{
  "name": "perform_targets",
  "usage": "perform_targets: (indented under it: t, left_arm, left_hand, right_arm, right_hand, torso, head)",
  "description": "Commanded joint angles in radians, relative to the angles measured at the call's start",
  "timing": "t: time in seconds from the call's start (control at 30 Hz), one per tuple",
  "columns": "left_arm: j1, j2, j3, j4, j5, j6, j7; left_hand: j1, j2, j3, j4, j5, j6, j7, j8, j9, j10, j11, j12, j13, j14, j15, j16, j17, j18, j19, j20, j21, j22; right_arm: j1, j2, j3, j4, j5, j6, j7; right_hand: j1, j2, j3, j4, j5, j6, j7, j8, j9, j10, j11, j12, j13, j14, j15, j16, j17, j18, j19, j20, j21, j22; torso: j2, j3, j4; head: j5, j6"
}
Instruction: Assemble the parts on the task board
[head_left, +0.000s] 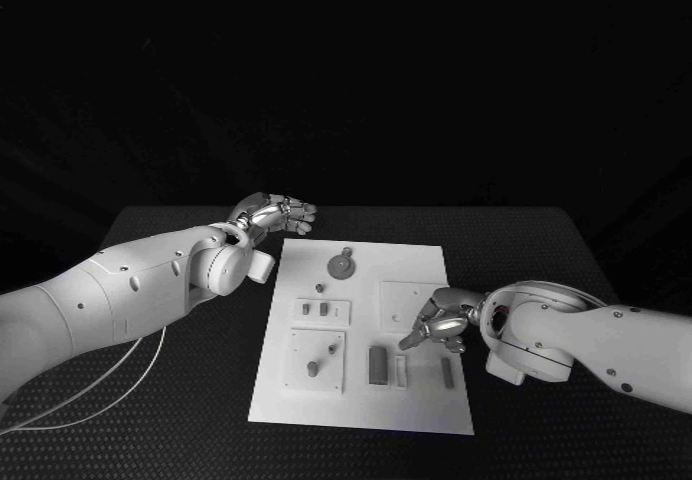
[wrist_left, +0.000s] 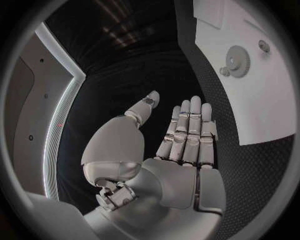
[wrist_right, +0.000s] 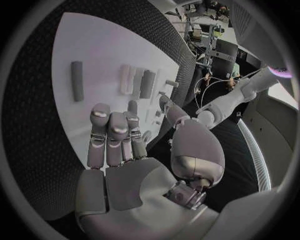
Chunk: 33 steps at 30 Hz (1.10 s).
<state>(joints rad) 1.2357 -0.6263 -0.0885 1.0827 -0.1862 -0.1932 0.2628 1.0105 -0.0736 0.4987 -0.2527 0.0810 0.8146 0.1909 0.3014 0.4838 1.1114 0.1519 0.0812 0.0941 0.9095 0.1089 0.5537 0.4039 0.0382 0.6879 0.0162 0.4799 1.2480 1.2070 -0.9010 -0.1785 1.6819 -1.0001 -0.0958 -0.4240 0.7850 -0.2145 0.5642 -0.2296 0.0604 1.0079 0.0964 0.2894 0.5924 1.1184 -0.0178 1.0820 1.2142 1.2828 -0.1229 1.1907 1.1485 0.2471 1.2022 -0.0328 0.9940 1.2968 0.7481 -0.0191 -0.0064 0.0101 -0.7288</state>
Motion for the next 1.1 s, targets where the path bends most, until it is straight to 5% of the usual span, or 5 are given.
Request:
perform_targets:
  t: [0.03,0.13,0.3,0.67,1.1]
  left_arm:
    - [0.001,0.000,0.001,0.003,0.004,0.011,0.013]
    - [0.001,-0.002,0.000,0.005,0.004,0.009,0.014]
    - [0.001,-0.005,0.000,0.007,0.004,0.009,0.014]
    - [0.001,-0.007,0.000,0.013,0.004,0.012,0.013]
    - [0.001,-0.007,-0.001,0.015,0.004,0.015,0.012]
  left_hand:
    - [-0.006,0.004,0.000,0.005,-0.005,0.000,-0.006,0.006,-0.001,0.001,0.002,0.005,-0.001,0.001,0.008,-0.006,0.002,0.014,0.007,0.000,-0.007,0.002]
    - [-0.006,0.004,0.000,0.006,-0.005,0.000,-0.006,0.007,-0.001,0.002,0.002,0.006,-0.001,0.002,0.008,-0.006,0.003,0.014,0.007,0.000,-0.007,0.002]
    - [-0.006,0.003,0.000,0.005,-0.005,0.001,-0.007,0.008,-0.001,0.004,0.001,0.007,-0.001,0.002,0.007,-0.007,0.004,0.014,0.008,0.000,-0.007,0.003]
    - [-0.007,0.002,-0.001,0.006,-0.005,0.002,-0.007,0.009,-0.002,0.005,0.000,0.008,-0.001,0.003,0.007,-0.008,0.005,0.014,0.008,0.000,-0.008,0.004]
    - [-0.008,0.001,-0.002,0.008,-0.005,0.002,-0.007,0.009,-0.002,0.005,0.000,0.008,-0.002,0.003,0.008,-0.009,0.007,0.013,0.008,0.000,-0.009,0.005]
  right_arm:
    - [0.004,-0.019,0.000,-0.017,0.006,0.018,0.008]
    - [0.004,-0.039,0.000,-0.028,0.006,0.044,-0.013]
    - [0.004,-0.080,-0.002,-0.025,-0.011,0.084,-0.057]
    - [0.003,-0.137,-0.027,0.028,-0.091,0.107,-0.129]
    - [-0.017,-0.121,-0.037,0.039,-0.128,0.091,-0.145]
  right_hand:
    - [0.041,0.030,0.028,-0.009,-0.011,-0.002,-0.001,0.001,0.002,0.003,0.003,0.002,0.001,0.004,0.004,-0.003,0.001,0.015,0.006,-0.012,-0.003,-0.002]
    - [0.096,0.059,0.084,-0.015,-0.012,-0.001,-0.001,0.000,0.003,0.009,0.002,0.003,0.000,0.007,0.004,-0.003,0.001,0.014,0.010,-0.012,-0.003,-0.004]
    - [0.102,0.065,0.096,-0.022,-0.012,0.006,-0.001,0.004,0.005,0.014,0.003,0.004,-0.001,0.009,0.006,-0.004,0.001,0.012,0.010,-0.007,-0.001,-0.003]
    - [0.056,0.006,0.110,0.023,-0.012,0.015,-0.002,0.006,0.007,0.017,0.002,0.000,-0.004,0.012,0.007,-0.006,0.000,0.013,0.011,0.004,0.002,-0.001]
    - [-0.019,-0.025,0.102,0.102,-0.012,0.036,-0.012,0.016,0.014,0.043,-0.007,0.020,0.009,0.016,-0.001,-0.005,0.001,0.015,0.015,0.003,0.007,0.000]
  torso:
    - [0.000,0.0000,-0.0002]
    - [0.000,0.0003,0.0002]
    - [0.000,0.0009,-0.0001]
    - [0.000,0.0010,-0.0017]
    - [0.000,-0.0008,0.0004]
  head:
    - [-0.005,0.003]
    - [-0.009,0.004]
    - [-0.014,0.004]
    - [-0.018,0.001]
    - [-0.024,-0.003]
